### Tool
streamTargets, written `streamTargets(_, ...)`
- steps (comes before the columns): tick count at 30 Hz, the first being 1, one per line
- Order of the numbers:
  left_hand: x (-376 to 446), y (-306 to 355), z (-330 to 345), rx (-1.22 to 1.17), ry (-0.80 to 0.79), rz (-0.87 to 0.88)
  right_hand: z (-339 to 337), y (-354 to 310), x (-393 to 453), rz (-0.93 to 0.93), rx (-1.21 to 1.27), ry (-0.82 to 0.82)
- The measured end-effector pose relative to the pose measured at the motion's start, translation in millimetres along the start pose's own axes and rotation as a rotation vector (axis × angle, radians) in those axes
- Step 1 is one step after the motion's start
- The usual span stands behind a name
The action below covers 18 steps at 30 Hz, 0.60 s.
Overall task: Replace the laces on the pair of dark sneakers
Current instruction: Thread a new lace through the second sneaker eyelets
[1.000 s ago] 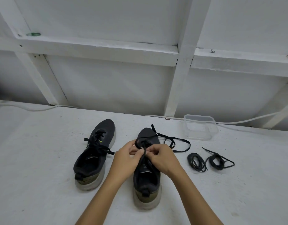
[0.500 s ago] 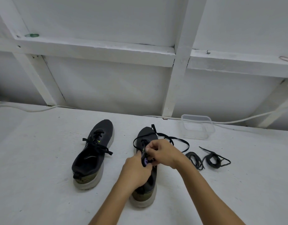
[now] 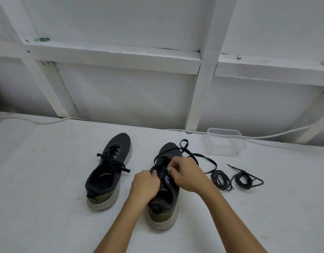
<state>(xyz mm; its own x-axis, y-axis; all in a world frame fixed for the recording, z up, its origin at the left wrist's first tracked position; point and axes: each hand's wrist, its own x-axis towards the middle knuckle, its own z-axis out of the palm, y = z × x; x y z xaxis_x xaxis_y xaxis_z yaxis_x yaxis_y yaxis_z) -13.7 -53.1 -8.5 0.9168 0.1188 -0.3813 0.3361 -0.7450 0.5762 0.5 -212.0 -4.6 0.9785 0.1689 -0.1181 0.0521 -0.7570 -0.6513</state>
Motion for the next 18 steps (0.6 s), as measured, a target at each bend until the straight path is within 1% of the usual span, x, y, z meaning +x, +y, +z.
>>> streamTargets(2, 1.6, -1.9, -1.9, -0.022, -0.002, -0.028, -2.4, 6.7, -3.4, 0.053, 0.100, -0.016)
streamTargets(5, -0.6, 0.6, -2.2, -0.029, -0.026, 0.033, -8.2, 16.3, -14.6, 0.185, 0.538, -0.029)
streamTargets(7, -4.3, 2.4, -1.6, -0.100, -0.052, 0.105, -8.8, 18.1, -20.4, 0.211, 0.697, 0.001)
streamTargets(9, -12.3, 6.4, -3.8, -0.142, -0.105, 0.156, -8.2, 16.4, -22.3, 0.193, 0.781, 0.050)
streamTargets(12, -21.7, 13.1, -4.4, -0.108, -0.224, 0.212, -11.4, 11.4, -18.0, 0.163, 0.875, 0.074)
streamTargets(18, -27.9, 20.0, -13.3, -0.074, -0.270, 0.205, -16.5, 7.2, -7.8, 0.181, 0.904, -0.053)
